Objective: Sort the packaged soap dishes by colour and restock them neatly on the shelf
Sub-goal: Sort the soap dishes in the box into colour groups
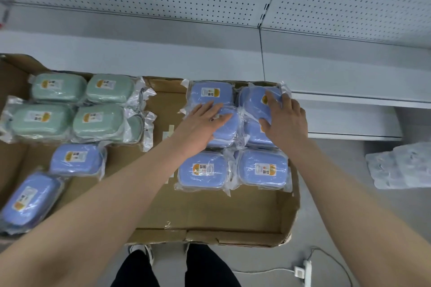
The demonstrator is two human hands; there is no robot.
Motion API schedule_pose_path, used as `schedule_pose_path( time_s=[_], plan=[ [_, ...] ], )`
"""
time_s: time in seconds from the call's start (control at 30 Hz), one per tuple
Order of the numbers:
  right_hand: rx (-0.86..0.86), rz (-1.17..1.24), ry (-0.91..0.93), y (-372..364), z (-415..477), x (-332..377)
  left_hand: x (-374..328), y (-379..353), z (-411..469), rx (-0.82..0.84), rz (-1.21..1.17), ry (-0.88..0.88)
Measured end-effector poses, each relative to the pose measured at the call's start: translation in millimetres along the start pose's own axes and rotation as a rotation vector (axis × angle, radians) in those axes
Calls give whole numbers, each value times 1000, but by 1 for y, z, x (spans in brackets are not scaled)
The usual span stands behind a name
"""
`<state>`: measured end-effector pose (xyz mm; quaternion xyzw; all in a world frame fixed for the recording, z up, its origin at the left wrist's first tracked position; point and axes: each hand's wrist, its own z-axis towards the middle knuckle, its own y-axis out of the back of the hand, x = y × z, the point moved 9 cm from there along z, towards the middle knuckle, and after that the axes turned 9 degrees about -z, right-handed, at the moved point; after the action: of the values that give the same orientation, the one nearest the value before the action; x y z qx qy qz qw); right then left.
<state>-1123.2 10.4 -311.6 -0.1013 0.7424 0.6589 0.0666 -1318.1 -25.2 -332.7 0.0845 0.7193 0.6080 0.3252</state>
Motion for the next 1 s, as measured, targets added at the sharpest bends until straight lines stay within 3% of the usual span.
schedule_pose_path(
  time_s=[0.13,0.27,0.4,0.53,0.63,0.77,0.87,1.0],
  plan=[
    [9,-56,3,10,-9,13,9,19,-29,-100,-29,9],
    [-90,5,16,33,-25,48,39,43,-88,-208,-110,101],
    [-285,105,108,63,-55,127,99,51,-179,-281,-184,301],
    [-326,173,253,76,-95,253,181,38,-291,-303,-213,559],
    [-234,252,445,54,-123,358,234,19,-364,-220,-167,757],
    [20,160,625,23,-134,472,280,-12,-424,22,-239,968],
    [131,96,595,4,-115,506,287,-26,-424,167,-256,970],
    [176,12,532,-15,-103,510,291,-28,-418,167,-301,984]
  ],
)
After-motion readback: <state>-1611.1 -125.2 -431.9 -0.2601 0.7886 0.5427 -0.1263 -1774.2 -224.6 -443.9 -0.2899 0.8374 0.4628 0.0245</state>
